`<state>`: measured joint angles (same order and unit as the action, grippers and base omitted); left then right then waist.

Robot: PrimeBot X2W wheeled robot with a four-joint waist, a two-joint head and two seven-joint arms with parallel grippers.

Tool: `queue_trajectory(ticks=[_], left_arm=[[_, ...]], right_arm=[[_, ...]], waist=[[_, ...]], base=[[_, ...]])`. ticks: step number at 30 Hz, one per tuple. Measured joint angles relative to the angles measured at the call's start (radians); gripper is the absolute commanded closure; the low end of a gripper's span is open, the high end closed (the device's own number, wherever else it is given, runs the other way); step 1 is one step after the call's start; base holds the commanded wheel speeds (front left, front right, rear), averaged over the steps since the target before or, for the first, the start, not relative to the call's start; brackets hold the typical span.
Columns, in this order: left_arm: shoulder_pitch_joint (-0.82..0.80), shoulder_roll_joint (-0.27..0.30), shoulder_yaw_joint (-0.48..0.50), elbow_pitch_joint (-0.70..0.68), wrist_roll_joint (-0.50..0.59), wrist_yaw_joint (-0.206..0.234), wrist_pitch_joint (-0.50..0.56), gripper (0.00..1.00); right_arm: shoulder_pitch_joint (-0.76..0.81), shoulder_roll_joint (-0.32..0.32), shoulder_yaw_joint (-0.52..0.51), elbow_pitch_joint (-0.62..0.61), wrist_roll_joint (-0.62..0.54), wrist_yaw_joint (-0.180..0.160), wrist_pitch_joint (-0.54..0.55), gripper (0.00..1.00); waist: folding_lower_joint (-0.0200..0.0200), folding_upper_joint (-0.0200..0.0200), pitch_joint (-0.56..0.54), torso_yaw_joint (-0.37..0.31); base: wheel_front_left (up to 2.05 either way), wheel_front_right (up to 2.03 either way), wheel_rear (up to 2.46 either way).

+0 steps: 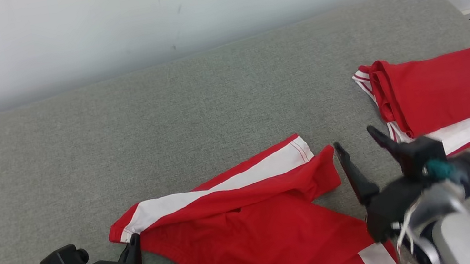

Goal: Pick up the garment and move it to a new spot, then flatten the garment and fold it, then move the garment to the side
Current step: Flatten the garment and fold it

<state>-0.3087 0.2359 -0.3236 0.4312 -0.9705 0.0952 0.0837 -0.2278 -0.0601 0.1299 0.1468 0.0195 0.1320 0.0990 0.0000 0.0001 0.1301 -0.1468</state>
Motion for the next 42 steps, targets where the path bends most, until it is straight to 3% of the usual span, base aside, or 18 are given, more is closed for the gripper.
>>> queue_trajectory(ticks=[6, 13, 18, 20, 21, 23, 29, 30, 32, 36, 37, 38, 39, 42], left_arm=[[-0.009, -0.004, -0.017, -0.024, 0.01, -0.005, -0.003, 1.0], [-0.059, -0.024, -0.045, -0.04, 0.035, -0.016, -0.005, 1.0], [-0.086, -0.037, -0.058, -0.043, 0.044, -0.025, -0.014, 1.0], [-0.087, -0.038, -0.06, -0.042, 0.044, -0.025, -0.017, 1.0], [-0.087, -0.038, -0.06, -0.042, 0.044, -0.026, -0.019, 1.0], [-0.087, -0.037, -0.06, -0.041, 0.044, -0.026, -0.02, 1.0], [-0.09, -0.032, -0.06, -0.04, 0.045, -0.026, -0.021, 1.0], [-0.091, -0.032, -0.06, -0.04, 0.045, -0.026, -0.021, 1.0], [-0.093, -0.03, -0.06, -0.041, 0.046, -0.025, -0.022, 1.0], [-0.101, -0.028, -0.062, -0.042, 0.047, -0.025, -0.022, 1.0], [-0.102, -0.028, -0.063, -0.042, 0.049, -0.025, -0.022, 1.0], [-0.102, -0.029, -0.064, -0.042, 0.05, -0.025, -0.022, 1.0], [-0.102, -0.028, -0.064, -0.042, 0.05, -0.025, -0.022, 1.0], [-0.104, -0.027, -0.064, -0.042, 0.052, -0.025, -0.03, 1.0]], right_arm=[[-0.204, -0.034, 0.0, 0.114, 0.069, 0.0, 0.306, 0.0], [-0.372, -0.049, 0.005, 0.325, 0.066, 0.0, 0.471, 0.0], [-0.412, -0.035, 0.004, 0.407, 0.075, 0.0, 0.502, 0.33], [-0.414, -0.027, 0.016, 0.425, 0.082, 0.0, 0.51, 0.4], [-0.415, -0.025, 0.019, 0.431, 0.084, 0.0, 0.516, 0.51], [-0.415, -0.023, 0.022, 0.443, 0.088, 0.0, 0.526, 0.55], [-0.427, -0.022, 0.019, 0.463, 0.092, 0.0, 0.52, 0.53], [-0.431, -0.022, 0.019, 0.466, 0.092, 0.0, 0.512, 0.38], [-0.439, -0.021, 0.019, 0.479, 0.095, 0.0, 0.502, 0.35], [-0.455, -0.019, 0.028, 0.506, 0.104, 0.0, 0.499, 0.68], [-0.46, -0.019, 0.035, 0.512, 0.104, 0.0, 0.496, 0.68], [-0.467, -0.018, 0.037, 0.517, 0.104, 0.0, 0.488, 0.93], [-0.472, -0.017, 0.039, 0.519, 0.104, 0.0, 0.479, 1.0], [-0.475, -0.018, 0.047, 0.523, 0.095, 0.0, 0.457, 1.0]], waist=[[0.0001, 0.0, 0.019, 0.021], [0.0001, 0.0, 0.062, 0.062], [0.0002, 0.0, 0.095, 0.095], [0.0002, 0.0, 0.105, 0.105], [0.0002, 0.0, 0.11, 0.108], [0.0002, 0.0001, 0.115, 0.113], [0.0, 0.0, 0.12, 0.112], [0.0, 0.0, 0.122, 0.112], [0.0, 0.0, 0.126, 0.111], [0.0, 0.0, 0.132, 0.111], [0.0, 0.0, 0.134, 0.112], [0.0, 0.0, 0.136, 0.113], [0.0, 0.0, 0.137, 0.113], [0.0, 0.0, 0.137, 0.113]], base=[[0.0, 0.0, 0.0], [0.0, 0.0, 0.0], [0.0, 0.0, 0.0], [0.0, 0.0, 0.0], [0.0, 0.0, 0.0], [0.0, 0.0, 0.0], [0.0, 0.0, 0.0], [0.0, 0.0, 0.0], [0.0, 0.0, 0.0], [0.0, 0.0, 0.0], [0.0, 0.0, 0.0], [0.0, 0.0, 0.0], [0.0, 0.0, 0.0], [0.0, 0.0, 0.0]])
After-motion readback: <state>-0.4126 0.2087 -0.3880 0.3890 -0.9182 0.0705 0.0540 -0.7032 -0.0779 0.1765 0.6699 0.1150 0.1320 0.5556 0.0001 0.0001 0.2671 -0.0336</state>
